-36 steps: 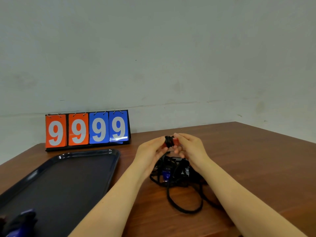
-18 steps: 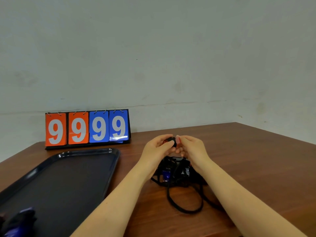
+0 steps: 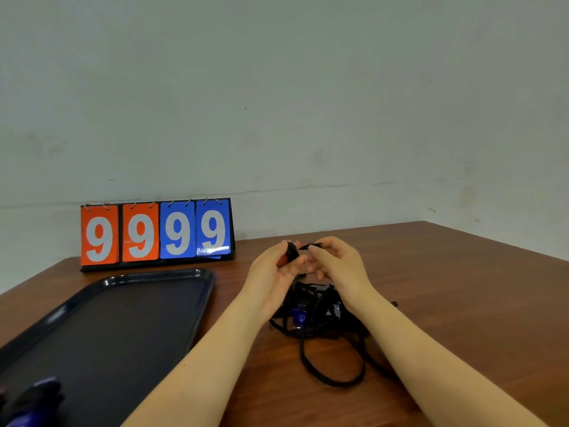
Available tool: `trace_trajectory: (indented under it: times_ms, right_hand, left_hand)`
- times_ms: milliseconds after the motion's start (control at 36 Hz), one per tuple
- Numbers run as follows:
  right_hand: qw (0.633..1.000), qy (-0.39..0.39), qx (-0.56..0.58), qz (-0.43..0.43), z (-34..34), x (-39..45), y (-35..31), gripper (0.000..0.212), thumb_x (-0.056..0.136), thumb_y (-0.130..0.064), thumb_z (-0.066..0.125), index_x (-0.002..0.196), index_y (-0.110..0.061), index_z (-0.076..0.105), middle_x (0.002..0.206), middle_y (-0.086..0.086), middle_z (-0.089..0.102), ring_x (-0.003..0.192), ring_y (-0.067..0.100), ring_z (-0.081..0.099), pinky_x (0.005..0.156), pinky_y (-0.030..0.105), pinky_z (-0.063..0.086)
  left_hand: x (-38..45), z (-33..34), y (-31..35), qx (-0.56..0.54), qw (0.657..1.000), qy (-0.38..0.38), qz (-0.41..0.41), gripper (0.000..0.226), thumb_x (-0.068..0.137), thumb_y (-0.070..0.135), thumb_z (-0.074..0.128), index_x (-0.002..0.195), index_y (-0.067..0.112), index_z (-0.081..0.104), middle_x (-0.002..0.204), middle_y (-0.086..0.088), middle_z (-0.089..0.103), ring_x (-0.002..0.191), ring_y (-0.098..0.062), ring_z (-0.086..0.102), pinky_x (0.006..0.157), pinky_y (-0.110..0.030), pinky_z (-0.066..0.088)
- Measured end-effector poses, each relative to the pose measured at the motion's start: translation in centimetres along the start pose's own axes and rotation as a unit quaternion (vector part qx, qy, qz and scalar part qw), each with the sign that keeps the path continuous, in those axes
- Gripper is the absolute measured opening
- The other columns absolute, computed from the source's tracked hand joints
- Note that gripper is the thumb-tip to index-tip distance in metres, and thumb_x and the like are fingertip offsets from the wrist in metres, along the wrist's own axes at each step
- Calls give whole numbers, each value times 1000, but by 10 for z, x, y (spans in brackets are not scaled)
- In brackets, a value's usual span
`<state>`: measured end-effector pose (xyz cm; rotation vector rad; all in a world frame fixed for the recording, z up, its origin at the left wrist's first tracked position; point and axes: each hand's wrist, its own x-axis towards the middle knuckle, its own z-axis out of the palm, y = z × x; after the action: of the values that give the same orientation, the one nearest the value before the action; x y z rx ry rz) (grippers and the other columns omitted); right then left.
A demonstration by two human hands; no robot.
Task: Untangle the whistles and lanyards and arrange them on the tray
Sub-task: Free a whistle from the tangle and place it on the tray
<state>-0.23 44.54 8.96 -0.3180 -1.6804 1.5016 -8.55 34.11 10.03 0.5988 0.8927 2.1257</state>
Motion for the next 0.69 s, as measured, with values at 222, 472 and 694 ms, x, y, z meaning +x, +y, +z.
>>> trace_trajectory:
  times_ms: [222,472,694]
  right_hand:
    - [968,-53,-210,-129,2,-6,7,8,91,-15,61,89,-21,64,82,-3,69,70,8,67,69,24,56]
    - [963,3,-229,-144,1,-1,9,8,92,-18,59,88,-24,61,84,-5,66,80,8,63,71,20,51]
    - [995,-29,-86,-34,0,0,4,5,91,-12,61,93,-9,64,81,10,68,65,19,62,59,27,51]
  left_hand:
    - [7,-6,-3,196,978,42,60,26,102,21,46,107,1,62,82,-8,71,64,-12,66,61,-22,54]
    - [7,-9,-3,501,856,26,124,28,103,32,35,110,15,57,83,1,58,61,-7,48,56,-20,38]
    - [7,-10,-2,490,864,20,113,25,104,29,36,90,23,56,73,4,54,55,-5,45,51,-17,34]
